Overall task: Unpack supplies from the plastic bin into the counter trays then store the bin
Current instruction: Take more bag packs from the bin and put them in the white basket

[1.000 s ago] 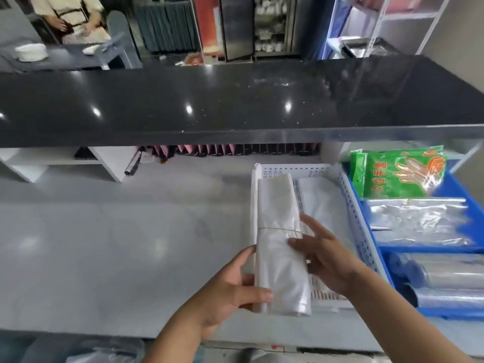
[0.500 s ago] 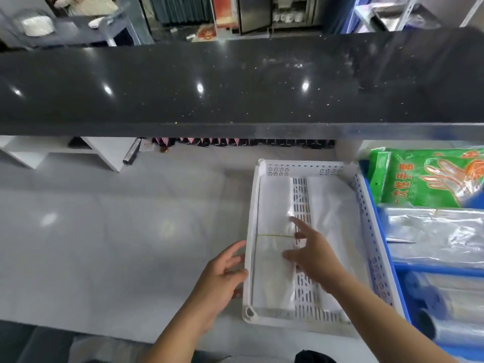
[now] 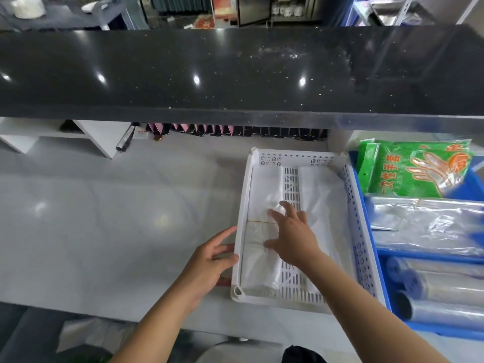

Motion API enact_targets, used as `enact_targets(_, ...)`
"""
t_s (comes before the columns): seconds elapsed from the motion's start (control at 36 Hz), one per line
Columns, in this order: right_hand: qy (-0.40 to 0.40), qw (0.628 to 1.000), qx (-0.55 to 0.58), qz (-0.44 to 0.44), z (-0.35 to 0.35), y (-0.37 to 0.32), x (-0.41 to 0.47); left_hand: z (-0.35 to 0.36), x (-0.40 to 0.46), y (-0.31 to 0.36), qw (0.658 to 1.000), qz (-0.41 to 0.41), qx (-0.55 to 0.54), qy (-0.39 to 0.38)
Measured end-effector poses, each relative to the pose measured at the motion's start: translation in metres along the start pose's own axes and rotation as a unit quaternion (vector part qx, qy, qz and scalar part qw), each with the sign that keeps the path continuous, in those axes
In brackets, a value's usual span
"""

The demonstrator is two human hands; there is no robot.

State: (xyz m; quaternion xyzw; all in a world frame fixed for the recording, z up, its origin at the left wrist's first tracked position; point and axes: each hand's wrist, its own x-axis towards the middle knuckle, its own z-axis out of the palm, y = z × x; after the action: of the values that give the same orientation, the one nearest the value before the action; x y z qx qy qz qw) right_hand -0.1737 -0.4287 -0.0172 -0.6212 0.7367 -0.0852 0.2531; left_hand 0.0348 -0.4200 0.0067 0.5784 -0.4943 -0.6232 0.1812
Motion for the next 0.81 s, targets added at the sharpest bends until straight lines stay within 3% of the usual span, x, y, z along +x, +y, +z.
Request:
enact_targets(0.25,-0.061,0.997,-0.05,-0.021,-0.011,-0.007,-0.012,-0.01,-0.014,-0.014,0.996,0.069,0.047,0.014)
enact_targets(0.39,0.017,0.999,-0.021,-0.032,-0.022,-0.037,-0.04,-0.052,-0.059,-0.047,0.982,0.141,0.106,0.067)
enact_targets(0.5,0.061,0.992,0.013,-0.105,-0.014,-0.096,-0.077,-0.098,-0.117,-0.097,0.959,0.148,0.189,0.149)
enact_targets(0.61,0.023,0.979,0.031,-0.198,0.024,-0.169,-0.127,-0.138,-0.183,-0.165,0.937,0.088,0.227,0.251)
enact_targets(0.72,-0.044,0.954,0.049,-0.292,0.085,-0.226,-0.18,-0.158,-0.252,-0.243,0.927,-0.016,0.193,0.322)
enact_targets(0.81,-0.14,0.944,0.034,-0.297,0.138,-0.251,-0.214,-0.16,-0.297,-0.303,0.92,-0.1,0.163,0.343)
